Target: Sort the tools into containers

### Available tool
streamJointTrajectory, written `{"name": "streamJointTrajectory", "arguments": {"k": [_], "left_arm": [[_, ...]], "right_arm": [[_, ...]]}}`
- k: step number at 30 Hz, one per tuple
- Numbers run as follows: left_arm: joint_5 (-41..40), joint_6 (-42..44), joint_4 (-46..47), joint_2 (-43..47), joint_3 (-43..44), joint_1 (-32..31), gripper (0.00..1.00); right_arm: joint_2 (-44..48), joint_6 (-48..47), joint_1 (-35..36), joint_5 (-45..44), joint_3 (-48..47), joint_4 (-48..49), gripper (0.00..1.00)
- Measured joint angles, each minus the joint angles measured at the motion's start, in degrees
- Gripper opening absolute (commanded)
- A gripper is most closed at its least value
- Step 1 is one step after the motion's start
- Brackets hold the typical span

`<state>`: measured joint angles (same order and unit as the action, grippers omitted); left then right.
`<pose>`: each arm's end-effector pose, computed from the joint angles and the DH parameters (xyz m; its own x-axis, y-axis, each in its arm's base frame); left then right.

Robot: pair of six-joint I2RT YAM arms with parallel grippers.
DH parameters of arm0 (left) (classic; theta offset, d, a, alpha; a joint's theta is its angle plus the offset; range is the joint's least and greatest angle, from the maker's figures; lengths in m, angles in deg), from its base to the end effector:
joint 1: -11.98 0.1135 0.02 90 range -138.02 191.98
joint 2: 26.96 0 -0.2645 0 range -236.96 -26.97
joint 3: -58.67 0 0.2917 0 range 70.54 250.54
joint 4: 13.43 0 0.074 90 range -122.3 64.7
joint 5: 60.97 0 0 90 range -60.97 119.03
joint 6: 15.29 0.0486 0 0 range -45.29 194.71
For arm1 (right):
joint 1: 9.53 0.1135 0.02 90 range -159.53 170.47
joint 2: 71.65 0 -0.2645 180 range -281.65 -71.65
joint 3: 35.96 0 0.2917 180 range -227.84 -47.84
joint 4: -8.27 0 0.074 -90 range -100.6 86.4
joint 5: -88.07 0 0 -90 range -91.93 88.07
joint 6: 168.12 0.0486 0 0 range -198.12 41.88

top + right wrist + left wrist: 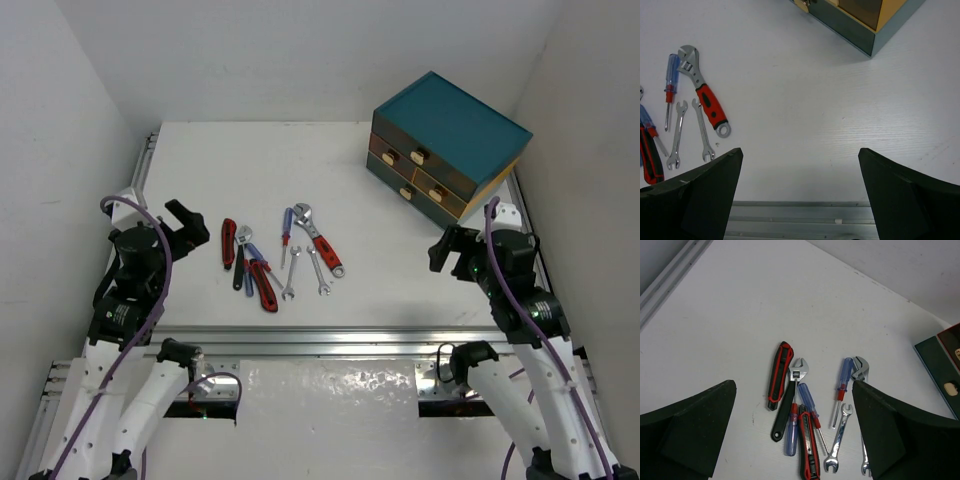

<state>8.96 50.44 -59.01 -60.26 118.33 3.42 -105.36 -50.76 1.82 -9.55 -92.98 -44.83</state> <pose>0.1738 -0.0093 0.3488 -0.2225 -0.3569 -0.9072 -0.2985 0.9108 -0.2851 0.1718 0.0279 0.3150 -0.4704 0.3702 -0.8010 0.1508 0.9281 0.3403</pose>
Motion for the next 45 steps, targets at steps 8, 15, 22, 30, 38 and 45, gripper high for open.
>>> {"name": "streamJointTrajectory", "arguments": {"k": [8, 15, 22, 30, 38, 45], "left_arm": [[0.2, 0.0, 0.0, -0.6, 0.0, 0.0, 1.00], [2.2, 0.0, 0.1, 0.2, 0.0, 0.0, 1.00], [5.2, 0.3, 0.3, -1.2, 0.0, 0.0, 1.00], [8.7, 0.9, 1.0, -3.0, -0.3, 0.0, 1.00], [11.2, 1.6, 1.4, -3.7, -0.7, -0.4, 1.00], [12.2, 1.8, 1.8, -3.7, -0.7, -0.9, 1.00]], "right_arm": [[-0.5, -0.4, 0.0, 2.6, 0.5, 3.1, 0.99], [-11.4, -2.0, 0.8, 11.3, -1.6, 9.4, 0.99], [-43.8, -12.5, 14.3, -14.5, -23.3, 6.5, 0.99], [-65.8, -43.7, 21.4, -38.2, -32.5, 19.5, 0.96], [-73.2, -76.3, 19.5, -44.2, -29.9, 52.0, 0.90], [-78.8, -86.1, 16.7, -45.0, -30.1, 59.2, 0.77]]}}
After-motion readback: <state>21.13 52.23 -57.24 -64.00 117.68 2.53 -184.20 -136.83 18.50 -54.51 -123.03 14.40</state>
